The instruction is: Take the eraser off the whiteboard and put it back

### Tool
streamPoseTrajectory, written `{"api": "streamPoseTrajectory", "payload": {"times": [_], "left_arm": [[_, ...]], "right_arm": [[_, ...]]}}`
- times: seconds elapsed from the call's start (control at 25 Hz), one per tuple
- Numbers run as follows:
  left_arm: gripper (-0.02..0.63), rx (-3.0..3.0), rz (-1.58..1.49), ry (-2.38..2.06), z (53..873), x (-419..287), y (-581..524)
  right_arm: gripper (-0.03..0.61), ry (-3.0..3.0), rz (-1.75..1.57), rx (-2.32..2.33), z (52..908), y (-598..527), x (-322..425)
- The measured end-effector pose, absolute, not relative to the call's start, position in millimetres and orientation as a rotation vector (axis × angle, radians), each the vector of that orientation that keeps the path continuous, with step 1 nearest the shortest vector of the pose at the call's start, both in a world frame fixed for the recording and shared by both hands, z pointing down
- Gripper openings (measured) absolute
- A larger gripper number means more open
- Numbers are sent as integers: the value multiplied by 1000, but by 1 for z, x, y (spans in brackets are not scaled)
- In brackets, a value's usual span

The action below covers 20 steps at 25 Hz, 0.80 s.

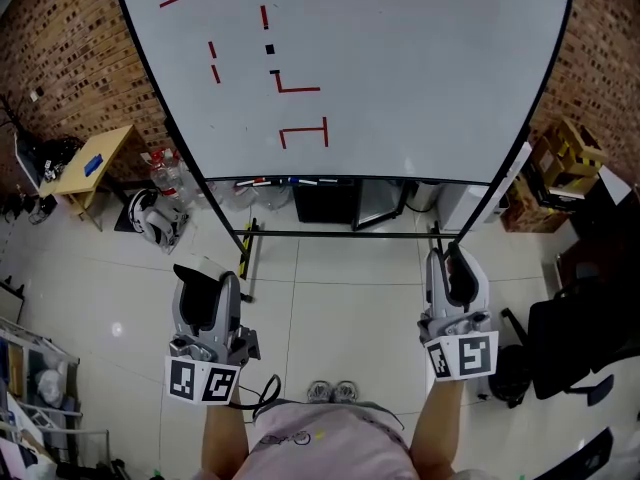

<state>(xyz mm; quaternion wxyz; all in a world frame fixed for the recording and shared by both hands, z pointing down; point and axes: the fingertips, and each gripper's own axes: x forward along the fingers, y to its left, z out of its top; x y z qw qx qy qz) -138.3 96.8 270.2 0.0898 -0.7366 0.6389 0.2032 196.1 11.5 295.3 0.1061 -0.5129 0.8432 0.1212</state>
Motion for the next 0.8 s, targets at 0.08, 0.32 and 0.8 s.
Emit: {"api": "streamPoseTrajectory", "payload": {"times": [0.08, 0.32, 0.8], "left_arm": [[290, -2189, 575, 1895, 271, -139, 96], [288, -2217, 562, 1841, 267, -134, 98], [290, -2163, 605, 1884, 262, -161, 101]], "right_arm": [[101, 2485, 359, -1505, 296, 12, 192], [101, 2471, 357, -1510, 294, 14, 189], [101, 2469, 370, -1516, 290, 13, 177]]}}
